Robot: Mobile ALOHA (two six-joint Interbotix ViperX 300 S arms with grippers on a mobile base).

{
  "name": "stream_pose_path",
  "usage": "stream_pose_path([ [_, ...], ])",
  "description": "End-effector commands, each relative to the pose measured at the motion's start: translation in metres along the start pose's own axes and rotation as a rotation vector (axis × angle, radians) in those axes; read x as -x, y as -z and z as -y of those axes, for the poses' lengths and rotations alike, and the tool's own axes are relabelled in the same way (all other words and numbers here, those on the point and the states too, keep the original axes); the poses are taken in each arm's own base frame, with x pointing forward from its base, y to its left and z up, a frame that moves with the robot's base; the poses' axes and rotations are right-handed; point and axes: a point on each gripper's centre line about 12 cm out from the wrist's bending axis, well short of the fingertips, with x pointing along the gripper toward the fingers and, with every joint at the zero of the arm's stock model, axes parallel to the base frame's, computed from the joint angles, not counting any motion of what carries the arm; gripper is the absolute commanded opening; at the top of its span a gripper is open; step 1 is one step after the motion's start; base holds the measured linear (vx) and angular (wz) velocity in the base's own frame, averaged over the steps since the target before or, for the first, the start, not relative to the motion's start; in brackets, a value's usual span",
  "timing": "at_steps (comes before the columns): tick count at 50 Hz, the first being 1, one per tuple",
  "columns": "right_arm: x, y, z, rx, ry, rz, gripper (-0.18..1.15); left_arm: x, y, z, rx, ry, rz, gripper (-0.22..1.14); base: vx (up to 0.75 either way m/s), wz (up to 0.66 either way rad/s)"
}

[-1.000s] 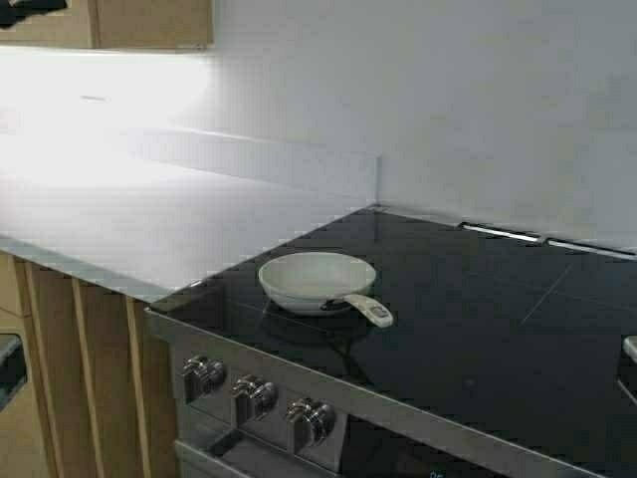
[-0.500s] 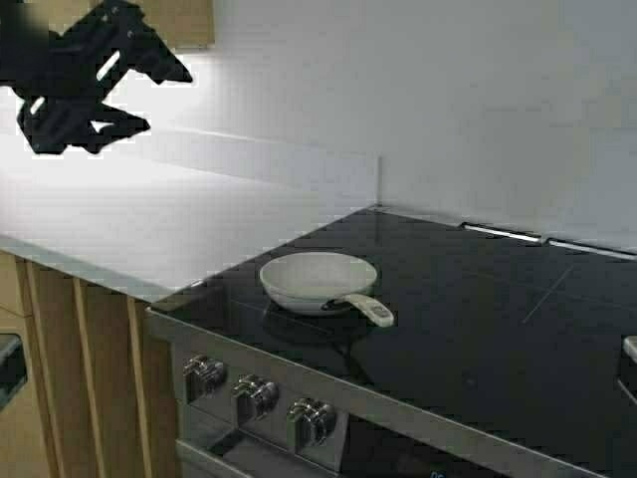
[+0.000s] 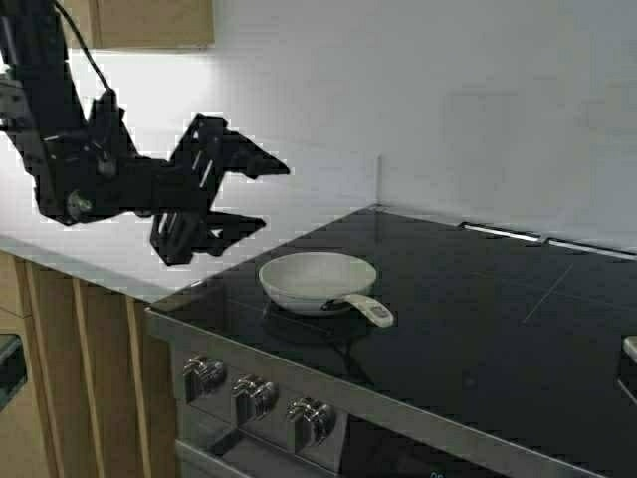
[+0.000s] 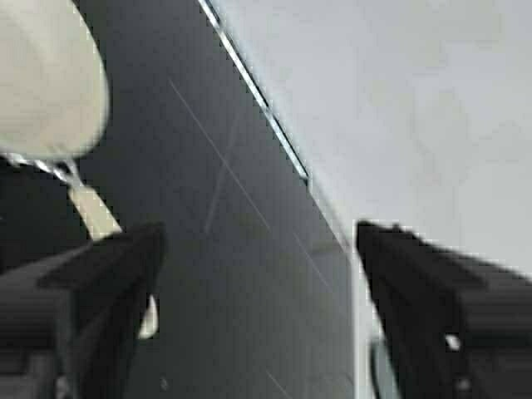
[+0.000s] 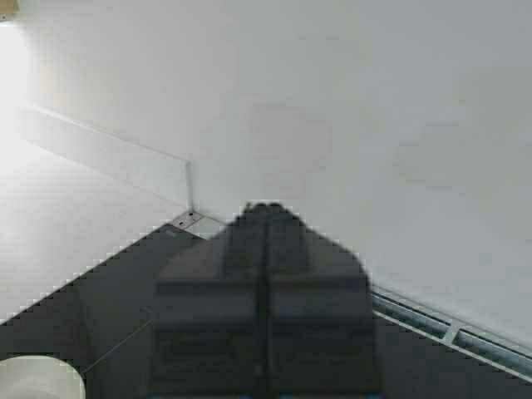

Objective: Wash the pan

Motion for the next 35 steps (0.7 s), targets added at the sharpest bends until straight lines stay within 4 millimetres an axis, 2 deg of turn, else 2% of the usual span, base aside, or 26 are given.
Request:
stream_pose_path([
  [1, -0.002, -0.003, 0.0, 0.001, -0.002, 0.006, 0.06, -0.024, 0.013, -0.003, 0.011, 0.04, -0.026, 1.01, 0.0, 0.0],
  [11, -0.002, -0.002, 0.0, 0.0, -0.002, 0.003, 0.06, -0.045, 0.03, -0.022, 0.084, 0.022, -0.046, 1.01, 0.0, 0.0],
  [23, -0.003, -0.001, 0.0, 0.001, -0.002, -0.002, 0.06, -0.057, 0.051, -0.045, 0.179, -0.006, -0.074, 1.01, 0.0, 0.0],
  [35, -0.003, -0.001, 0.0, 0.0, -0.002, -0.005, 0.06, -0.07, 0.064, -0.058, 0.214, -0.008, -0.088, 1.01, 0.0, 0.0],
])
